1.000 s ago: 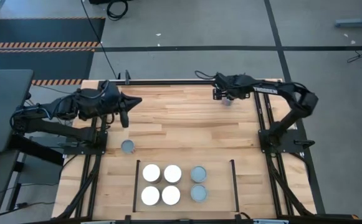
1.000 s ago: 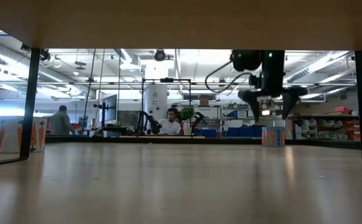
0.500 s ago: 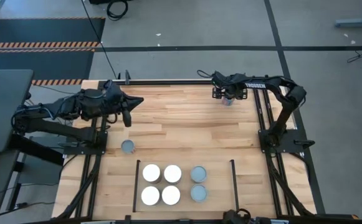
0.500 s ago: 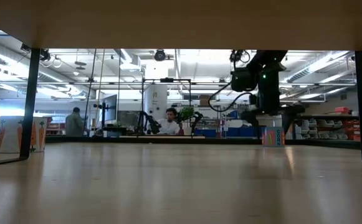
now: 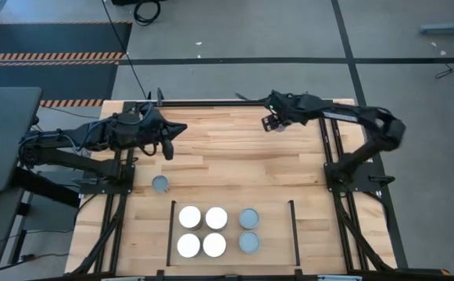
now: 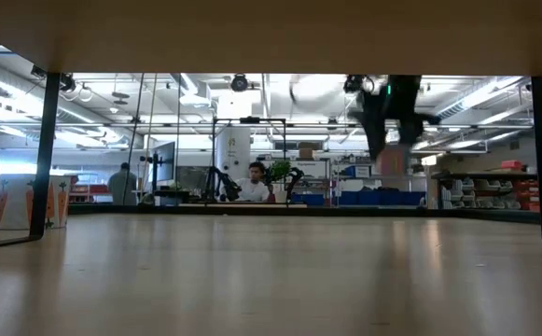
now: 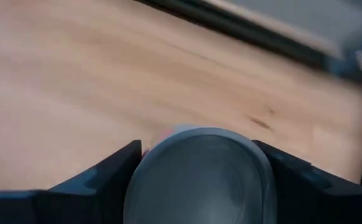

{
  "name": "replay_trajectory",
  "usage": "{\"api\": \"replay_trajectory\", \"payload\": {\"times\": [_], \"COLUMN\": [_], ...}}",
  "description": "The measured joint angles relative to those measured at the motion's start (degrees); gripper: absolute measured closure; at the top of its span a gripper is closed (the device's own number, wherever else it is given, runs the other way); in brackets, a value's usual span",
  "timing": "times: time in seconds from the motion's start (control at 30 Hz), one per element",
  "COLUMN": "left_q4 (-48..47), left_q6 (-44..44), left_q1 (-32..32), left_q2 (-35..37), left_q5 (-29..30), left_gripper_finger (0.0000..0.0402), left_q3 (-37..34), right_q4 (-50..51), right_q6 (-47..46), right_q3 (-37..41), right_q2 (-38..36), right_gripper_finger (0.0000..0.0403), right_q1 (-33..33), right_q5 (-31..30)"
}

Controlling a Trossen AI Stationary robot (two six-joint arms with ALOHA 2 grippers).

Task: Pick and place cans onto a shelf
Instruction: Put the small canned corn on the shelf

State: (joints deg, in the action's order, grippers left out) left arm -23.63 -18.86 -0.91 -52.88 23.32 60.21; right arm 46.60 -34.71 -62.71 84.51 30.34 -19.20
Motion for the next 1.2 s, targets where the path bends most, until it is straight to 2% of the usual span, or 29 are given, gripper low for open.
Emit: {"api": "replay_trajectory", "payload": {"times": [0.17,0.27,0.37,0.47,0.6,0.73,0.97,1.2], "left_q4": [1.93,2.79,2.91,2.99,2.88,2.83,2.69,1.80], "left_q6": [1.85,1.98,1.71,0.78,-1.50,-1.79,-4.53,-4.47], "left_q1": [-0.34,-1.04,-1.32,-1.29,-1.29,-1.29,-1.29,-1.29], "left_q2": [0.00,0.00,0.00,0.00,0.00,0.00,0.00,0.00], "left_q5": [1.03,1.06,1.20,2.36,2.50,2.53,2.53,2.52], "left_gripper_finger": [0.0392,0.0392,0.0392,0.0392,0.0392,0.0392,0.0392,0.0392], "left_q3": [0.01,0.01,0.01,0.01,0.01,0.01,0.01,0.06], "right_q4": [1.86,3.08,7.14,15.49,28.88,35.50,34.70,32.86], "right_q6": [17.64,25.24,27.03,24.47,21.77,22.71,24.36,26.69], "right_q3": [-6.66,-10.73,-15.59,-22.70,-33.42,-39.45,-40.49,-39.75], "right_q2": [-9.74,-12.68,-12.10,-8.02,0.10,6.46,8.87,9.65], "right_gripper_finger": [0.0120,0.0120,0.0120,0.0120,0.0121,0.0121,0.0120,0.0119], "right_q1": [-16.68,-27.97,-37.66,-44.59,-51.39,-57.31,-64.12,-66.93], "right_q5": [2.79,3.98,3.94,3.91,3.89,4.15,6.52,7.46]}}
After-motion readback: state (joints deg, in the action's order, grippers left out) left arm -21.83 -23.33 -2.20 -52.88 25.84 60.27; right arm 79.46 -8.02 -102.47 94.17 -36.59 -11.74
